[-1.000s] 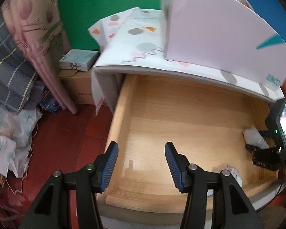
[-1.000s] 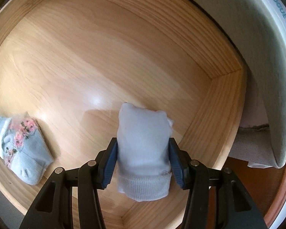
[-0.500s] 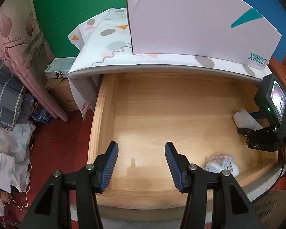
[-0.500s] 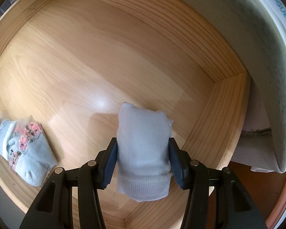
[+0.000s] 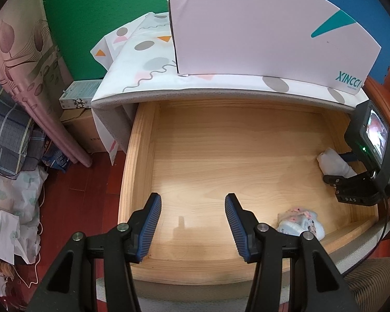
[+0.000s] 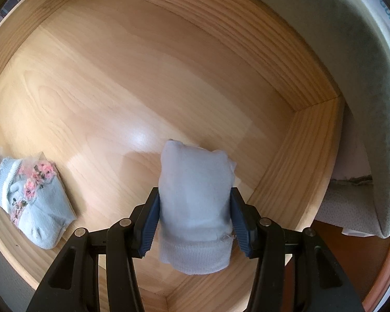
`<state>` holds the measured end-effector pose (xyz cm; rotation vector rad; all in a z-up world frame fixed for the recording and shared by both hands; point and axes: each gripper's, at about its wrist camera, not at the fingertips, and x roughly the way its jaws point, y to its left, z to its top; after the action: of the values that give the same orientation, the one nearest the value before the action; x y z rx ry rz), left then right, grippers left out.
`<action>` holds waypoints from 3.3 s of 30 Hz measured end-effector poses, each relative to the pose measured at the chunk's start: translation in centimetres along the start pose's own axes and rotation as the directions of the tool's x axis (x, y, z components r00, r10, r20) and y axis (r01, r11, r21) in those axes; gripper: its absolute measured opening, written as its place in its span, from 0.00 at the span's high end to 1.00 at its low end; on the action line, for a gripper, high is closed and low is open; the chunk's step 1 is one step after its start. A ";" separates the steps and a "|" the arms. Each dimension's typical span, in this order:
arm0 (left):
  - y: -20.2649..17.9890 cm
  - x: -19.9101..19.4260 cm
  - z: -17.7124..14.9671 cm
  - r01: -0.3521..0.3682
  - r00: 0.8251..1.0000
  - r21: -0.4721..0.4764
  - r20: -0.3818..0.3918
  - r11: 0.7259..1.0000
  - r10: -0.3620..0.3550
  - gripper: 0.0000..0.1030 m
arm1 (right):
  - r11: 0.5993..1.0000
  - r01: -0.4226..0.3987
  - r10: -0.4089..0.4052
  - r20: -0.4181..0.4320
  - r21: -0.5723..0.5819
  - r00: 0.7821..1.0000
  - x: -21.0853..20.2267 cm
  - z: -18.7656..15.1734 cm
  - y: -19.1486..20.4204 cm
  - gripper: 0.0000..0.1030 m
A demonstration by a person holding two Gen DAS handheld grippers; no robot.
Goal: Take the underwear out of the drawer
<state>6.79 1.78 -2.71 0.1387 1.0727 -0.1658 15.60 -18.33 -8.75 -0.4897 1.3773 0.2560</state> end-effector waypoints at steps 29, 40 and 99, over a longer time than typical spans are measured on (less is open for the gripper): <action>-0.6 0.1 -0.2 0.000 1.000 0.033 -0.006 0.999 0.000 0.49 | 1.000 -0.003 0.003 0.037 0.013 0.999 0.7 -0.4 -2.4 0.51; -0.6 0.1 0.0 0.000 1.000 0.034 -0.005 0.999 0.000 0.49 | 0.996 -0.088 0.088 -0.043 0.016 0.995 0.7 -1.4 -2.4 0.52; -4.9 4.1 -1.5 0.226 0.948 0.236 -0.278 0.945 -0.157 0.49 | 0.876 -0.073 0.194 -0.210 0.476 0.958 -0.7 -14.6 -2.1 0.63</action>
<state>6.41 -3.01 -7.24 0.3029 1.3202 -0.4806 3.73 -27.04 -9.37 -0.0211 1.6636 -0.0332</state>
